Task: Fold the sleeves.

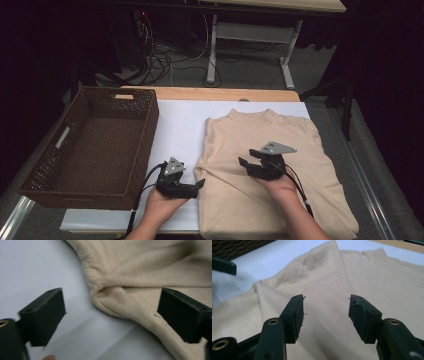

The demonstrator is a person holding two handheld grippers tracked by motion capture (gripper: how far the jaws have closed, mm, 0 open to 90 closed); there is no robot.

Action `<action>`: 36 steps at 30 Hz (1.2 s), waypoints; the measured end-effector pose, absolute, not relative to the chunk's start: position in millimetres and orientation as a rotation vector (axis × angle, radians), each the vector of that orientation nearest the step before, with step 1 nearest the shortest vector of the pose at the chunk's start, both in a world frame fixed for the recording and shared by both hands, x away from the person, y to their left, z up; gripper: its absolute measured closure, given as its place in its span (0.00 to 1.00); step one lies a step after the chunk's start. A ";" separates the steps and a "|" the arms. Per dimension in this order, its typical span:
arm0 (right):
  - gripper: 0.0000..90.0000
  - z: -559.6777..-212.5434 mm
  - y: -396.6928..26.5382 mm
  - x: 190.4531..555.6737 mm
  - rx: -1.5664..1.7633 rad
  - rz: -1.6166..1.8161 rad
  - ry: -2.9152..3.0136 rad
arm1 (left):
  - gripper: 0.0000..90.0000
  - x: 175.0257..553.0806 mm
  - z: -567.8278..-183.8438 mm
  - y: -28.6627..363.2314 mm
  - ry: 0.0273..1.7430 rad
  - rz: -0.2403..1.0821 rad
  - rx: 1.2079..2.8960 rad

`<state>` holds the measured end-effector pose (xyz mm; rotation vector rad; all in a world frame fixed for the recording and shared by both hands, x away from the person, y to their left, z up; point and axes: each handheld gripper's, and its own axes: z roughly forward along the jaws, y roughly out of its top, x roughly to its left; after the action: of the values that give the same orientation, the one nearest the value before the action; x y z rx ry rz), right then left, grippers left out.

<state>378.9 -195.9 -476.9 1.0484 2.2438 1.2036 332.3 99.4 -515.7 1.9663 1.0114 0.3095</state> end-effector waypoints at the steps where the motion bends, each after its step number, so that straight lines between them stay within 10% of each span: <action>1: 0.54 -475.3 -189.5 386.0 1.042 1.198 2.245 | 0.17 336.6 -515.7 97.1 1.016 0.327 1.975; 25: 0.58 -509.2 -85.0 531.0 1.129 0.999 2.373 | 0.63 359.3 -521.1 80.5 1.021 0.260 2.059; 29: 0.97 -508.3 -80.0 533.0 1.106 1.023 2.379 | 0.70 359.6 -521.1 80.9 1.022 0.256 2.059; 36: 0.98 -491.8 -63.6 534.3 1.012 1.049 2.308 | 0.84 359.2 -521.0 81.4 1.019 0.256 2.056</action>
<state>534.3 -63.6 -491.8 1.0124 2.3079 1.0489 359.2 81.4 -521.0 2.0560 1.0192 0.2564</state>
